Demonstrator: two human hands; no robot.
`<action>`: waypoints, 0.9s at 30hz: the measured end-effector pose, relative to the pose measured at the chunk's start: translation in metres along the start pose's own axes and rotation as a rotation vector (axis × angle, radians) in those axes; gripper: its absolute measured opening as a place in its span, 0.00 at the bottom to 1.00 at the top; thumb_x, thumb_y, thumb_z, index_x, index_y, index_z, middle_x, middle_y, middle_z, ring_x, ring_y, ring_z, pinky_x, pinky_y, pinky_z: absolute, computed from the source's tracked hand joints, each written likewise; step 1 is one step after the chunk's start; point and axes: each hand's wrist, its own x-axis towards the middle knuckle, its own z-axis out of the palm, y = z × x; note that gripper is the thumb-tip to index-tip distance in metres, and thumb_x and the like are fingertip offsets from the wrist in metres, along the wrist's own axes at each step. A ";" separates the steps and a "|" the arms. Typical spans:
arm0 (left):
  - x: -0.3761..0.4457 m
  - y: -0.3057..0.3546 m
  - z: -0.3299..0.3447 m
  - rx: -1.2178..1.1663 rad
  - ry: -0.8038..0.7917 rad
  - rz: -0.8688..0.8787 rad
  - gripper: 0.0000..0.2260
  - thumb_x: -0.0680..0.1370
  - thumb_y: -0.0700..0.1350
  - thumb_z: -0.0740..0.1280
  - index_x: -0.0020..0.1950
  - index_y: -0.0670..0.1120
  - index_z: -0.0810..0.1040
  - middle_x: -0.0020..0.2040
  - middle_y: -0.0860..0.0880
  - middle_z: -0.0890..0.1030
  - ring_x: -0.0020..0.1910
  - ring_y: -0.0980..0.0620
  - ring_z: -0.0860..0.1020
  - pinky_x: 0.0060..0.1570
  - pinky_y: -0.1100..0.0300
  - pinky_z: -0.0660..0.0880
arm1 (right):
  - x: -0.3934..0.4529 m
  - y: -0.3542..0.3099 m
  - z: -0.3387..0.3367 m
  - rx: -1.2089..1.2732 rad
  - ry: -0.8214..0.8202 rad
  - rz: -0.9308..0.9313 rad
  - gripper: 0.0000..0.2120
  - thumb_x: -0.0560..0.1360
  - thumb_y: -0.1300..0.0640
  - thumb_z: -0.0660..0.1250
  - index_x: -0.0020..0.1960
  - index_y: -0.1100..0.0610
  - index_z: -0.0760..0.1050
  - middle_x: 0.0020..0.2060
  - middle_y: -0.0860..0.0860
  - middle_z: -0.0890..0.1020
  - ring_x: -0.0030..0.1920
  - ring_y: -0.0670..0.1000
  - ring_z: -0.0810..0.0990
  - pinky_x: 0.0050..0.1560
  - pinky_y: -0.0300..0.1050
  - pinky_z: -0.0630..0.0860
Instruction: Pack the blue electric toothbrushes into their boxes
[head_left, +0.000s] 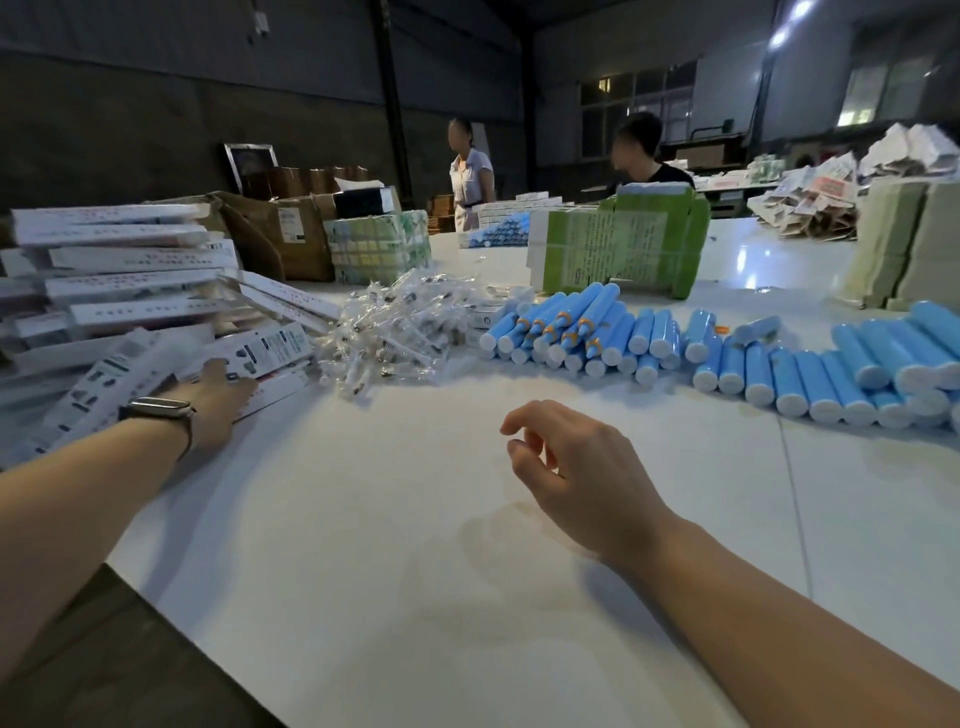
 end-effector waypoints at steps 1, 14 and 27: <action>-0.001 0.006 -0.003 0.021 0.027 0.043 0.19 0.78 0.41 0.62 0.69 0.51 0.68 0.65 0.44 0.66 0.40 0.47 0.76 0.36 0.54 0.76 | 0.000 0.000 0.000 -0.003 0.003 -0.005 0.09 0.76 0.49 0.60 0.53 0.46 0.76 0.40 0.41 0.76 0.38 0.42 0.70 0.41 0.45 0.72; -0.035 0.134 -0.072 -0.454 0.385 0.007 0.13 0.79 0.36 0.58 0.63 0.40 0.74 0.63 0.41 0.71 0.61 0.35 0.69 0.53 0.43 0.72 | 0.000 0.001 0.000 0.005 0.019 -0.008 0.07 0.76 0.49 0.60 0.51 0.45 0.76 0.40 0.39 0.75 0.37 0.38 0.72 0.42 0.47 0.75; -0.103 0.207 -0.107 -2.134 -0.128 -0.010 0.28 0.72 0.29 0.60 0.68 0.51 0.67 0.57 0.44 0.81 0.55 0.42 0.81 0.48 0.49 0.80 | 0.008 0.004 0.000 0.121 0.205 0.140 0.05 0.74 0.49 0.62 0.49 0.44 0.74 0.35 0.41 0.77 0.36 0.45 0.74 0.41 0.45 0.73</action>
